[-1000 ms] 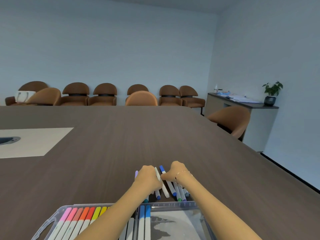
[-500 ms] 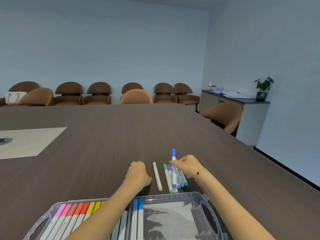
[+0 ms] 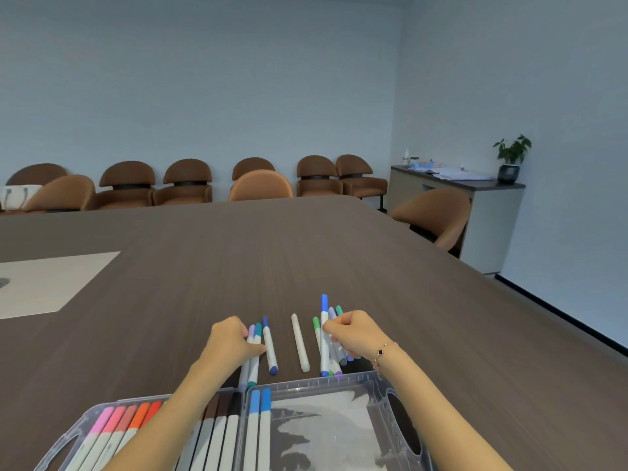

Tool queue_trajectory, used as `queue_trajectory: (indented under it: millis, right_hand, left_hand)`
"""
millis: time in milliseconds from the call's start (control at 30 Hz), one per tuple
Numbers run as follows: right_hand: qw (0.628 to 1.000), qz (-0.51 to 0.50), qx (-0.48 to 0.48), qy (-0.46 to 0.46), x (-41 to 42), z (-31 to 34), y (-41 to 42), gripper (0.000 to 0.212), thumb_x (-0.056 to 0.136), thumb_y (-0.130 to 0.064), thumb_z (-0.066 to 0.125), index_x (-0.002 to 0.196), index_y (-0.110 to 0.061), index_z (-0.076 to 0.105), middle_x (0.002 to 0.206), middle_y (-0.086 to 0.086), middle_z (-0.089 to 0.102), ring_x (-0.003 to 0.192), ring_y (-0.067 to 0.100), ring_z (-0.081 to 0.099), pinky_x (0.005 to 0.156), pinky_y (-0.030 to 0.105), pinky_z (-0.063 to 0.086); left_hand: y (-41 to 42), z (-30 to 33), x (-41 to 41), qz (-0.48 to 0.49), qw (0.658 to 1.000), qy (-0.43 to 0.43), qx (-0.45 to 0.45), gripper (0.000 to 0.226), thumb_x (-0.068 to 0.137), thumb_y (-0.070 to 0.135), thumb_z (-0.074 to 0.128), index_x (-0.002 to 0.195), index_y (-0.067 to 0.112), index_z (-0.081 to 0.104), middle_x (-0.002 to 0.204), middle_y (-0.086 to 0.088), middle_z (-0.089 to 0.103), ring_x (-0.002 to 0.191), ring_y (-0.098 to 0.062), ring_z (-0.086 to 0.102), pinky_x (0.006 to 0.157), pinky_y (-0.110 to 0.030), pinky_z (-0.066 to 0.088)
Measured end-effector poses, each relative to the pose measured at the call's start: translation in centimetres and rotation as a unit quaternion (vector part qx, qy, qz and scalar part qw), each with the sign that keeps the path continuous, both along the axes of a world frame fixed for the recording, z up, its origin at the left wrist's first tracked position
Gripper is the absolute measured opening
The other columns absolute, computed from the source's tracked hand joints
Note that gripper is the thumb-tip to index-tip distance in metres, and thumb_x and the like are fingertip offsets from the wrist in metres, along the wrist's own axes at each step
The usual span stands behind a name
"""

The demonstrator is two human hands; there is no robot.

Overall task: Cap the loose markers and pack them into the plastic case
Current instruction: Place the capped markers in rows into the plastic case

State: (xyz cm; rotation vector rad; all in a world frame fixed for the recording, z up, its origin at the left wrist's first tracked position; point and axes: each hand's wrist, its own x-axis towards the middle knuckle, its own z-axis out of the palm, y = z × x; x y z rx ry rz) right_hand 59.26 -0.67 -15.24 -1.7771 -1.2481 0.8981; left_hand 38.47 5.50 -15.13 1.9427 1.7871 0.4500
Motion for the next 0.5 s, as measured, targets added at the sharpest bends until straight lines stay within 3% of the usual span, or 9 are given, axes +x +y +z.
queue_trajectory:
  millis: [167, 400, 500]
  right_hand:
    - [1.000, 0.005, 0.008, 0.010, 0.1, 0.4, -0.3, 0.024, 0.090, -0.026, 0.056, 0.082, -0.004, 0.059, 0.070, 0.003, 0.053, 0.057, 0.014, 0.044, 0.046, 0.015, 0.045]
    - [1.000, 0.013, 0.004, -0.002, 0.0, 0.4, -0.4, 0.023, 0.092, -0.028, 0.056, 0.082, -0.008, 0.061, 0.073, 0.004, 0.052, 0.057, 0.015, 0.046, 0.047, 0.014, 0.045]
    - [1.000, 0.013, 0.004, 0.000, -0.1, 0.5, -0.4, 0.022, 0.091, -0.027, 0.057, 0.079, -0.009, 0.060, 0.074, 0.006, 0.052, 0.057, 0.015, 0.046, 0.046, 0.015, 0.046]
  left_hand:
    - [-0.1, -0.4, 0.9, 0.006, 1.000, -0.011, 0.006, 0.030, 0.082, 0.035, 0.070, 0.066, 0.020, 0.050, 0.065, 0.002, 0.051, 0.055, -0.009, 0.049, 0.051, -0.013, 0.035]
    - [-0.2, -0.4, 1.8, 0.014, 0.995, -0.063, 0.071, 0.019, 0.086, 0.032, 0.066, 0.085, 0.015, 0.056, 0.081, -0.004, 0.057, 0.060, -0.011, 0.051, 0.051, -0.012, 0.034]
    - [-0.3, -0.3, 2.3, 0.017, 0.998, -0.038, 0.050, 0.024, 0.088, 0.036, 0.063, 0.090, 0.013, 0.060, 0.072, -0.001, 0.053, 0.059, -0.012, 0.052, 0.051, -0.012, 0.035]
